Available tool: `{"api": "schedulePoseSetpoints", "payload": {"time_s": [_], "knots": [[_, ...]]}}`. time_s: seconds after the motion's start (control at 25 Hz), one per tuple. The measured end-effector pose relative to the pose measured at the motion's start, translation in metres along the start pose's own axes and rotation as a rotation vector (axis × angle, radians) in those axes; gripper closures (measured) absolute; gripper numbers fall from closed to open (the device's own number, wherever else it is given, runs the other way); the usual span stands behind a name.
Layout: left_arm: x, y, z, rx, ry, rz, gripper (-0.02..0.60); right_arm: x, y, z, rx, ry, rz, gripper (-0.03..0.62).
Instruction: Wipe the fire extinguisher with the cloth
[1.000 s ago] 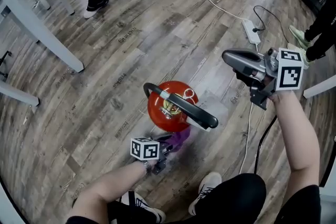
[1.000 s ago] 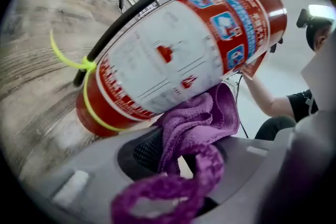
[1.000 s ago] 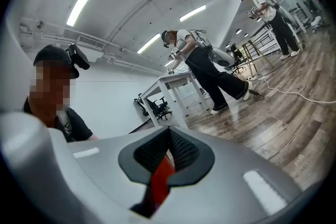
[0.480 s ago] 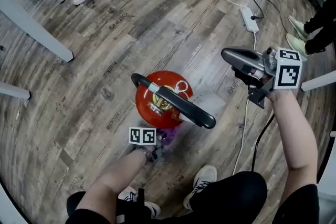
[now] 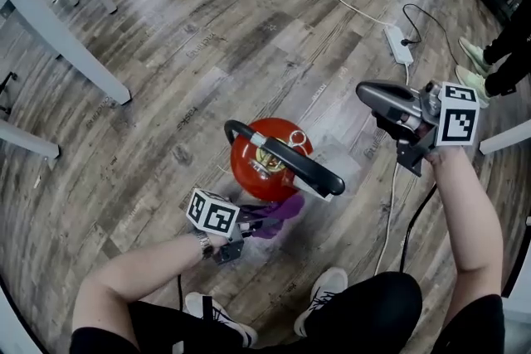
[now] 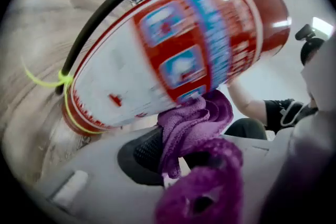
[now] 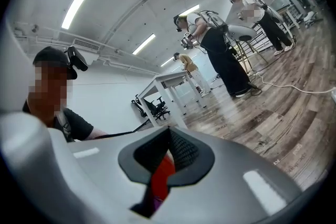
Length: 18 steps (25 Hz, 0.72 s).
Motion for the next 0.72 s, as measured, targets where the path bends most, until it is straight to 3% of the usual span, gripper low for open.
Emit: {"api": "schedulePoseSetpoints", "payload": {"time_s": [0.24,0.4,0.6,0.72], "knots": [[0.043,-0.096,0.037,-0.127,0.053,-0.129,0.5,0.006,0.007,0.0,0.004,-0.004,0.01,0.591],[0.065,-0.14,0.062,-0.17,0.059,-0.196,0.5,0.005,0.005,-0.002,-0.006,-0.006,0.003,0.591],[0.113,-0.184,0.108,-0.189,-0.122,-0.303,0.499,0.005,0.004,-0.009,-0.003,-0.002,0.001,0.591],[0.155,-0.2,0.14,-0.071,-0.212,-0.395,0.499,0.005,0.004,-0.009,-0.004,-0.015,-0.005,0.591]]}}
Point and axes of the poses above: the fingertips, and each gripper's own axes: z backward along the fingers, y to its left, x out of its top, the point moved 8 cm from there along z, backward along the fingers, and after that the axes turned 11 degrees about -x, right-handed, at the moved point
